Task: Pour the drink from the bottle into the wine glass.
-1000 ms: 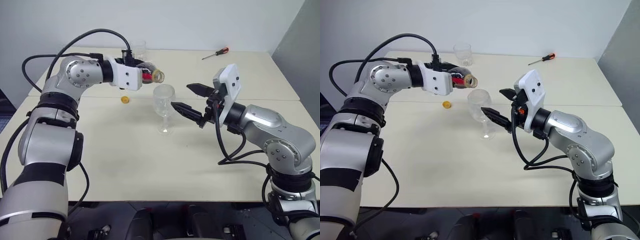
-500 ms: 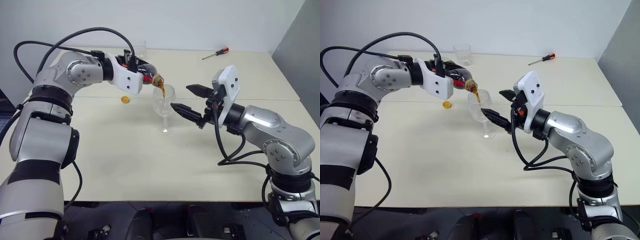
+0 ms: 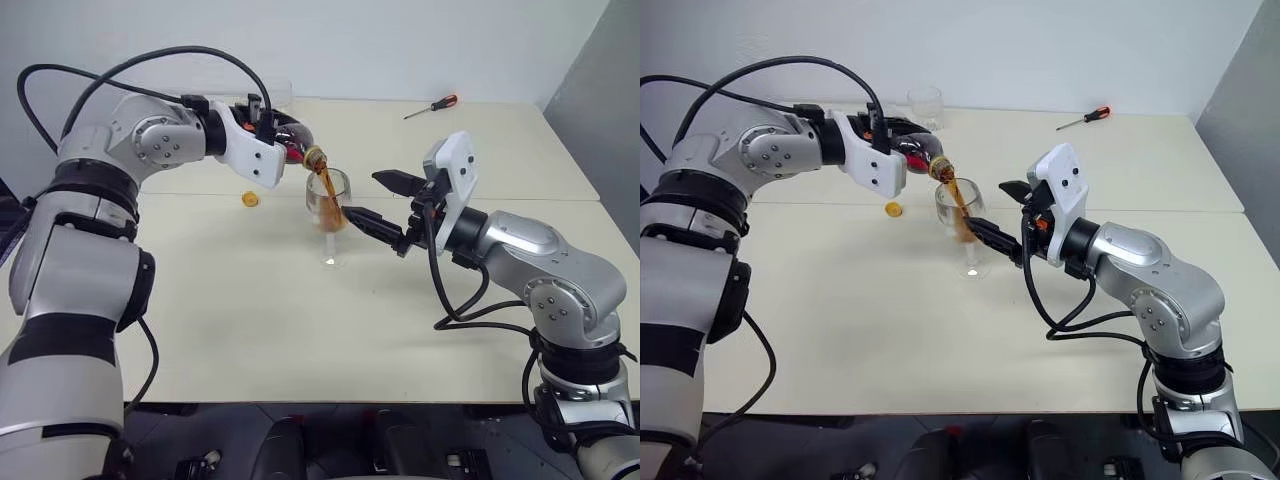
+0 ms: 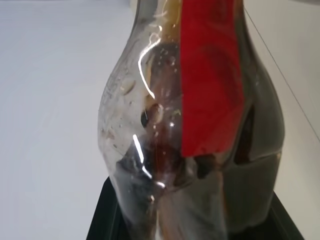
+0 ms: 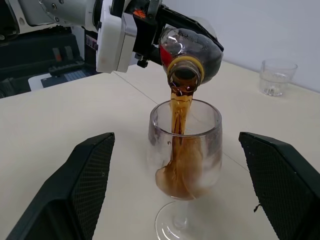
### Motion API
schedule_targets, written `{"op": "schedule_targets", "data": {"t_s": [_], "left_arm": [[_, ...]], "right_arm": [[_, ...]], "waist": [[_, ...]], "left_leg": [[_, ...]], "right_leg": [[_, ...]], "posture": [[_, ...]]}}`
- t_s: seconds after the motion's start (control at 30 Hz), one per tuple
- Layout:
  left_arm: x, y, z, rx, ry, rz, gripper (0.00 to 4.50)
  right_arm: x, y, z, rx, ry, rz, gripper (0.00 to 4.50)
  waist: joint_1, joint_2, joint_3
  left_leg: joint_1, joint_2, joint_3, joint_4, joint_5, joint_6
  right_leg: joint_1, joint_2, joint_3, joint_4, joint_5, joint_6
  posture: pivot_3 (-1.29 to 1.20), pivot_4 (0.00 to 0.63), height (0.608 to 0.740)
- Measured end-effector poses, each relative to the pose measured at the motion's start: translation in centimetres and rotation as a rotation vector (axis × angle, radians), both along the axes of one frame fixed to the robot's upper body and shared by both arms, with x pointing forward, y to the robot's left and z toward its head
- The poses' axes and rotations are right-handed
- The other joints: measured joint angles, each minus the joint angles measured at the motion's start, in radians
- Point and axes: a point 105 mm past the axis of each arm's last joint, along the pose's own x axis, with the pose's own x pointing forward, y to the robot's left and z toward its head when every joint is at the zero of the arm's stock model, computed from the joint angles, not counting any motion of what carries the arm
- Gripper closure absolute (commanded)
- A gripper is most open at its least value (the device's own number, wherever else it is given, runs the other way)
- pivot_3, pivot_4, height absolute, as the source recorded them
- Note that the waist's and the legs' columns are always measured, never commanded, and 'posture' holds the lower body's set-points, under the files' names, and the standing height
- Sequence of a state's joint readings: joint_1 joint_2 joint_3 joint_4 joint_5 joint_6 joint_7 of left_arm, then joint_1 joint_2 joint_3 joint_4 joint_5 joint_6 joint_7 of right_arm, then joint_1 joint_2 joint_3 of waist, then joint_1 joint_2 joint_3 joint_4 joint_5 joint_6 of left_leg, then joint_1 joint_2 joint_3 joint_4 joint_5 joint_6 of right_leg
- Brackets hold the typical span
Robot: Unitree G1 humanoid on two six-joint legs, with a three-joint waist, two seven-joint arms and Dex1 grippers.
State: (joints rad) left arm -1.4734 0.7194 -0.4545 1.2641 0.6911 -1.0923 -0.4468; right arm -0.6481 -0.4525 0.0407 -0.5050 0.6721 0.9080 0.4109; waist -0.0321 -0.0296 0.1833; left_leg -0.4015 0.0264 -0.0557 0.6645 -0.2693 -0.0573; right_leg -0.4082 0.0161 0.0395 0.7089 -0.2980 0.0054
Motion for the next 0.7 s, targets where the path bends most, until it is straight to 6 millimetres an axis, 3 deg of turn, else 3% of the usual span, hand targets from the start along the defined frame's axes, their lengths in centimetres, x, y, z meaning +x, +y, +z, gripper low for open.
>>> {"op": "schedule_targets", "data": {"t_s": [0.7], "left_arm": [[0.20,0.04,0.19,0.012,-0.023,0.011,3.22]], "right_arm": [[0.18,-0.13,-0.03,-0.008,-0.007,-0.015,0.23]], "waist": [[0.000,0.000,0.000]], "left_leg": [[0.000,0.000,0.001,0.000,0.000,0.000]], "right_leg": [[-0.001,0.000,0.001,0.001,0.000,0.000]], "posture": [[0.00,0.150,0.740]]}}
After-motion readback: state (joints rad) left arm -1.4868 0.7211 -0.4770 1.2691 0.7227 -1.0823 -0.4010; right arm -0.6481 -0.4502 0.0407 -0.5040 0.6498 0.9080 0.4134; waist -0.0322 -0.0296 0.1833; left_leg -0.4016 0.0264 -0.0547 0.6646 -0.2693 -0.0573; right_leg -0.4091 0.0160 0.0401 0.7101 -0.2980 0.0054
